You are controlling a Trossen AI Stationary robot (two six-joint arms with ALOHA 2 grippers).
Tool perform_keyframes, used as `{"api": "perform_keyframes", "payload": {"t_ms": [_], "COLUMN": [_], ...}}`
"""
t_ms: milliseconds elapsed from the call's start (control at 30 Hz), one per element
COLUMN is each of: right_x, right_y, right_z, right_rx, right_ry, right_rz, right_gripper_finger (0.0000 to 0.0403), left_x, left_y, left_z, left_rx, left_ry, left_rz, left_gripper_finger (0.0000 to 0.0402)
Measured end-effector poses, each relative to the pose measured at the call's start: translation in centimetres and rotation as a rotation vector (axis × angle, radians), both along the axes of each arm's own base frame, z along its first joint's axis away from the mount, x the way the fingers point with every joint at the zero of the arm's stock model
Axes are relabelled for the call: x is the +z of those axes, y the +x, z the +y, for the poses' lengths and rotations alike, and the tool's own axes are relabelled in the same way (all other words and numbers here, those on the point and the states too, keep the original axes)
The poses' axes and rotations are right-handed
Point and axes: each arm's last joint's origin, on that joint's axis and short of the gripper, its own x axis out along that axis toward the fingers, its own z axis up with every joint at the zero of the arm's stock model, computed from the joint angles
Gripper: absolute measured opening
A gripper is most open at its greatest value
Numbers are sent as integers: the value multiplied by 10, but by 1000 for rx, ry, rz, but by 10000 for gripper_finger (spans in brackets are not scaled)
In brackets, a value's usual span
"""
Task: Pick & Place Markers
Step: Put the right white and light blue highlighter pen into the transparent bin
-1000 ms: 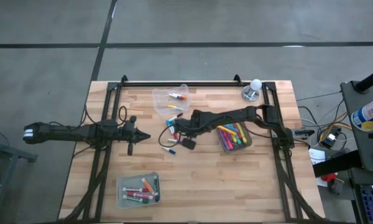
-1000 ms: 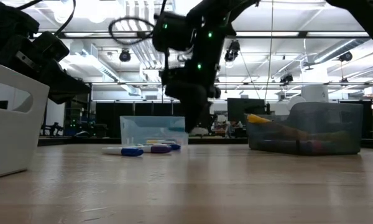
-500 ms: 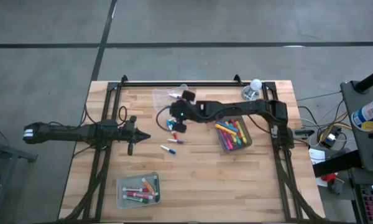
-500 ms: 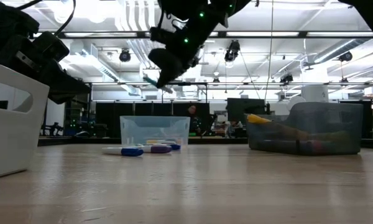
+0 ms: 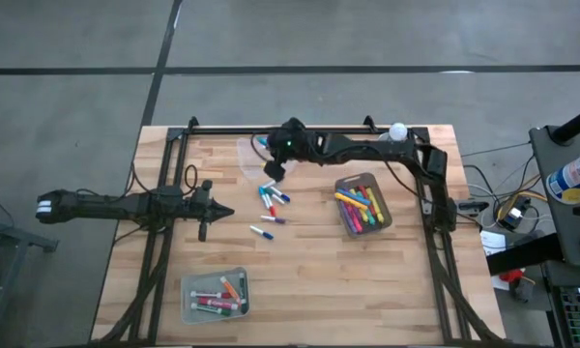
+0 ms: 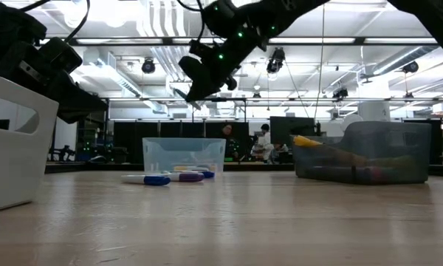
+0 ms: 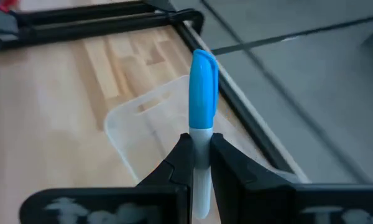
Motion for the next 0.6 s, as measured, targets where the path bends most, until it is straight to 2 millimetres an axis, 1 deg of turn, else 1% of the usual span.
{"api": "perform_keyframes", "payload": {"t_ms": [100, 233, 500, 600], "right_x": [-5, -18, -47, -57], "right_y": [-2, 0, 5, 6], "right_z": [-12, -23, -33, -37], "right_rx": [-12, -20, -66, -50], "right_ry": [74, 100, 163, 185], "right_rz": [-26, -17, 16, 32], "right_gripper_finger": [29, 29, 29, 29], "left_x": [0, 0, 0, 0], "left_y": [0, 0, 0, 0], "left_z": [0, 0, 0, 0], "left_rx": [0, 0, 0, 0], "left_ry": [0, 0, 0, 0], "left_rz": [0, 0, 0, 0], "left_gripper_finger": [0, 0, 0, 0]}}
